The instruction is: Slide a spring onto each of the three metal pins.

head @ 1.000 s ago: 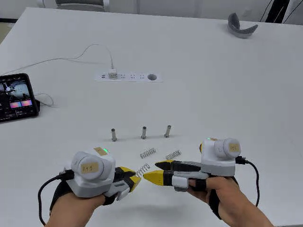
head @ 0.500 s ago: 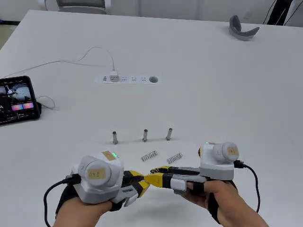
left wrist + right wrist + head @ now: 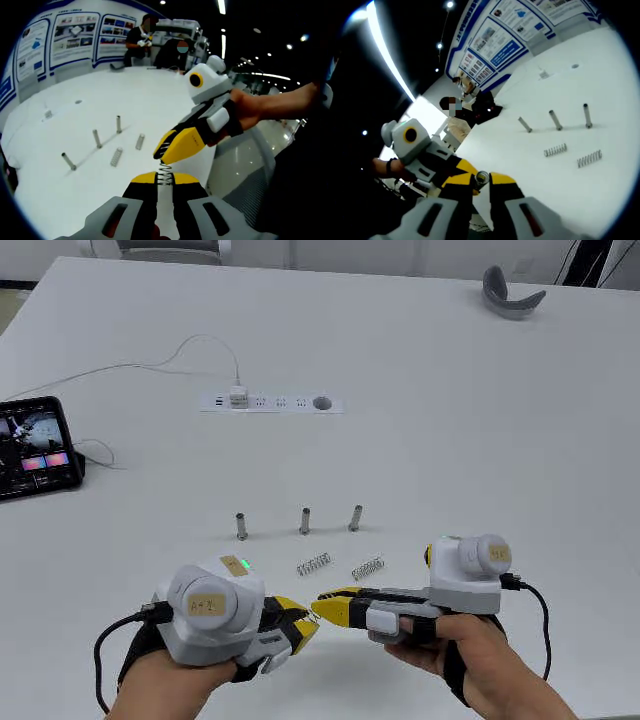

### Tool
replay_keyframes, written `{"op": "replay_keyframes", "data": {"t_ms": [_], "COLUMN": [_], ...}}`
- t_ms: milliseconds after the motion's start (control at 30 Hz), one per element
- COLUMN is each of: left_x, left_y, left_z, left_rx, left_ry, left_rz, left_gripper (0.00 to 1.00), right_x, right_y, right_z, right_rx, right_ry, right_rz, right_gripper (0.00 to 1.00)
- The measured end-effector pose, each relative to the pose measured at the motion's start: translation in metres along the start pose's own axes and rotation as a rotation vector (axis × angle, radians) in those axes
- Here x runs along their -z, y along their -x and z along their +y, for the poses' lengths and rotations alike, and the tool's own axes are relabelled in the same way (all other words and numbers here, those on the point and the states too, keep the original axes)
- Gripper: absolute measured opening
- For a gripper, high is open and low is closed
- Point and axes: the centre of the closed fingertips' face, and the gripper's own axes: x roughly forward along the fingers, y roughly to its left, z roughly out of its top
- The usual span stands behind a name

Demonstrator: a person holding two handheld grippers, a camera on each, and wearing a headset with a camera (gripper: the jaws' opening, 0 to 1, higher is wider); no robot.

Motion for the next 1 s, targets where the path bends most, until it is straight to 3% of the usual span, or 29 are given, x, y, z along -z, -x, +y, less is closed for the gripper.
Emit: {"op": "replay_keyframes", "data": {"t_ms": [367, 733, 1000], "left_x": [-0.006, -0.037, -0.047], "left_y": [0.002, 0.009, 0.014], "left_z": [0.000, 0.003, 0.004], "left_rx": [0.022, 0.068, 0.096], "left_ry": [-0.029, -0.072, -0.108], "left_rz": [-0.002, -0.066, -0.090], "left_gripper": [0.10, 0.10, 0.10], "right_x": [-0.006, -0.035, -0.039], "right_y": [0.003, 0.006, 0.005], "right_z": [0.006, 0.024, 0.034], "right_rx": [-0.019, -0.064, -0.088], "right_ry": [0.027, 0.280, 0.444], "right_rz": [0.002, 0.186, 0.339], "right_gripper": [0.12, 0.12, 0.12]}}
